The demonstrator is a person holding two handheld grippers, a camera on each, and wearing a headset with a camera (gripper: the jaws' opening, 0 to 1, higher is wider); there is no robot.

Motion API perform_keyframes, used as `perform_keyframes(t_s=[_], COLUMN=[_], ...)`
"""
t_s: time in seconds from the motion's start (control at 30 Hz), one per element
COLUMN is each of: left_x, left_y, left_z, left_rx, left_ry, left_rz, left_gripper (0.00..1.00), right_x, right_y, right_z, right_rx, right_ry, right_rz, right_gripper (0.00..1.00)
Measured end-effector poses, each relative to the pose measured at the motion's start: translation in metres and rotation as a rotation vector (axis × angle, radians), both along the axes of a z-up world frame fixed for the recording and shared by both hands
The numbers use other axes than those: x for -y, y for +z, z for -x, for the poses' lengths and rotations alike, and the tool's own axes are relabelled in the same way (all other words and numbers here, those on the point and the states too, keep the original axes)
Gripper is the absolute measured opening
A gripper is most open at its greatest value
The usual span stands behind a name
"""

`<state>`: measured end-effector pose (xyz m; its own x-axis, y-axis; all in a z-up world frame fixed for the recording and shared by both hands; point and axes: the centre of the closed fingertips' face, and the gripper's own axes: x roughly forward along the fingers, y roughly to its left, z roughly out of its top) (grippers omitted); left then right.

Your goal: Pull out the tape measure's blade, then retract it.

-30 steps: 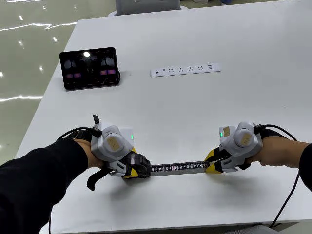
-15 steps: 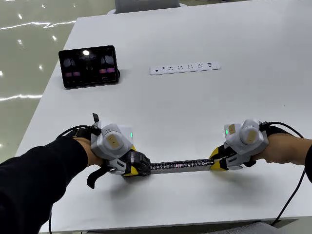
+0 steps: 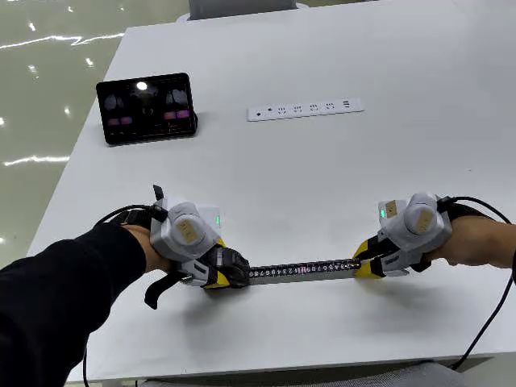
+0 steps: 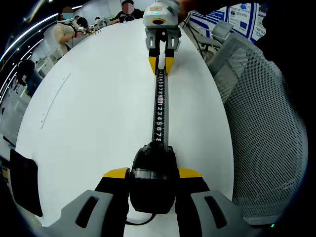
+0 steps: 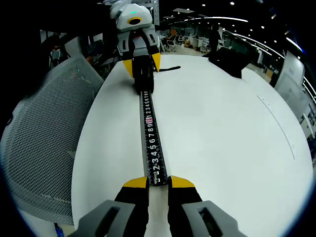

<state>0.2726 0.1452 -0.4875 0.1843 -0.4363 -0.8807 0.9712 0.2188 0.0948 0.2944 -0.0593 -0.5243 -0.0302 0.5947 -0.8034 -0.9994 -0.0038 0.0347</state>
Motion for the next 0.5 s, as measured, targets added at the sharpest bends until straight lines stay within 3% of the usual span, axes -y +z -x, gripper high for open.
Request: perform_keyframes(t_s=[0.5], left_x=[0.001], left_y=[0.000], left_z=[0.001], left_rx=[0.000], left_ry=[0.002], left_rz=[0.003], left_gripper=[0.30], right_x=[0.013], right_y=[0.001], right_z=[-0.001], right_rx=[0.003], right_ry=[-0.007], right_rz=[0.011], right_gripper=[0.10])
